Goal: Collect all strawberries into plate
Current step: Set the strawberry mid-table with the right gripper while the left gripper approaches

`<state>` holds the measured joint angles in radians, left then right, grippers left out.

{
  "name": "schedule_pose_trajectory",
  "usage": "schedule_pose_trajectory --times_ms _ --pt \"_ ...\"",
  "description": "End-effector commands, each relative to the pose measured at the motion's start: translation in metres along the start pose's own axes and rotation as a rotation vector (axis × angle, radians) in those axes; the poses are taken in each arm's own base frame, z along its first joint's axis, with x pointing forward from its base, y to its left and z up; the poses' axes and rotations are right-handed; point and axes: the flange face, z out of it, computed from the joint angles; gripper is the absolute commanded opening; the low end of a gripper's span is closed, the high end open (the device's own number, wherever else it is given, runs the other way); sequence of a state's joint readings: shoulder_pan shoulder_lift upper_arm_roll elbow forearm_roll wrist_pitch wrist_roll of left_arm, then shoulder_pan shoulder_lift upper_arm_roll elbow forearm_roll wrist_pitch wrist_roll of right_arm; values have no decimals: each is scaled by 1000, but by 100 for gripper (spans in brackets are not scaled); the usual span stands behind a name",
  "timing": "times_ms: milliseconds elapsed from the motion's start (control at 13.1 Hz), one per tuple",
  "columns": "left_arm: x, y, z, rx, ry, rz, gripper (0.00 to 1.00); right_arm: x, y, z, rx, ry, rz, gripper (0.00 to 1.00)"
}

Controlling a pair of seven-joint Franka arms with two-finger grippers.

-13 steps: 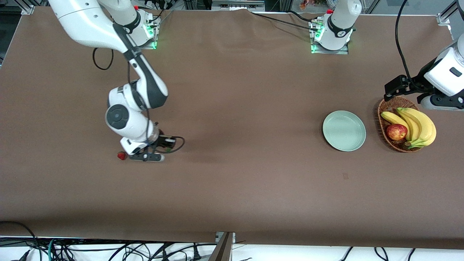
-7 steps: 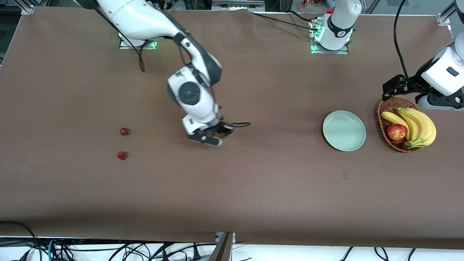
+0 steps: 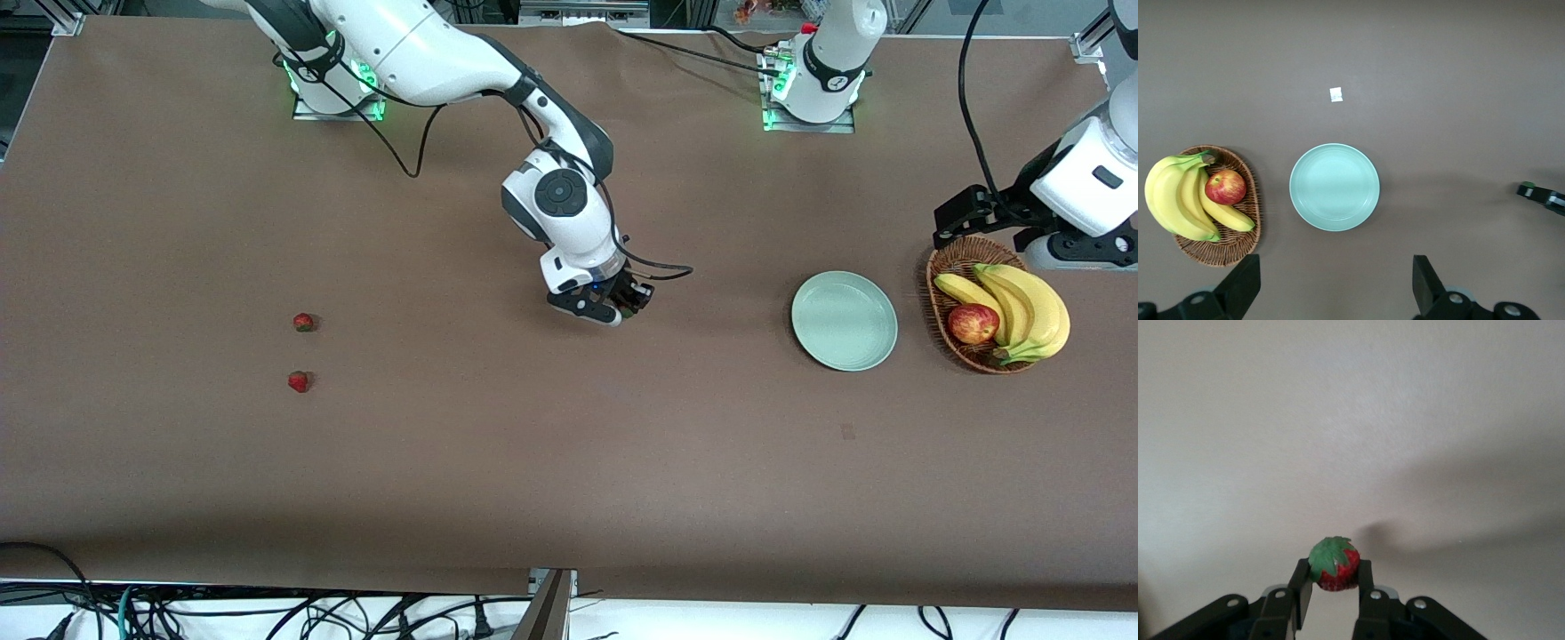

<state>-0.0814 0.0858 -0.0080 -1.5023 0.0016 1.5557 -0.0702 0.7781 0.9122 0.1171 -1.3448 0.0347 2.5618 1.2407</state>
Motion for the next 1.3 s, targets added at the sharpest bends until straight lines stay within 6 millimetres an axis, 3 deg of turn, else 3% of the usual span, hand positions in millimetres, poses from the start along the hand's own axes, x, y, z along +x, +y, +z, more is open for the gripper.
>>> schedule_pose_trajectory --times_ms 0,230,383,536,689,842,995,1148,1224 --pt "-2 13 5 -9 -8 8 100 -10 -5 12 5 44 0 40" --pt "5 25 30 -10 -33 29 100 4 -13 -17 13 54 15 80" --pt "8 28 56 -15 -35 24 100 28 -17 -51 -3 89 8 85" --pt "8 45 90 -30 -31 33 100 89 4 -87 -99 97 -27 87" --pt "3 73 126 -33 -24 26 100 147 39 -119 -201 50 -130 87" --pt "-5 116 155 -42 7 -12 100 210 95 -155 -284 -19 -222 87" --pt "-10 180 189 -66 17 -74 100 280 182 -190 -299 -110 -330 87" --pt "-21 251 224 -40 75 -124 100 321 263 -195 -317 -168 -407 87" --pt "-32 287 251 -17 90 -145 100 345 302 -197 -324 -179 -428 87"
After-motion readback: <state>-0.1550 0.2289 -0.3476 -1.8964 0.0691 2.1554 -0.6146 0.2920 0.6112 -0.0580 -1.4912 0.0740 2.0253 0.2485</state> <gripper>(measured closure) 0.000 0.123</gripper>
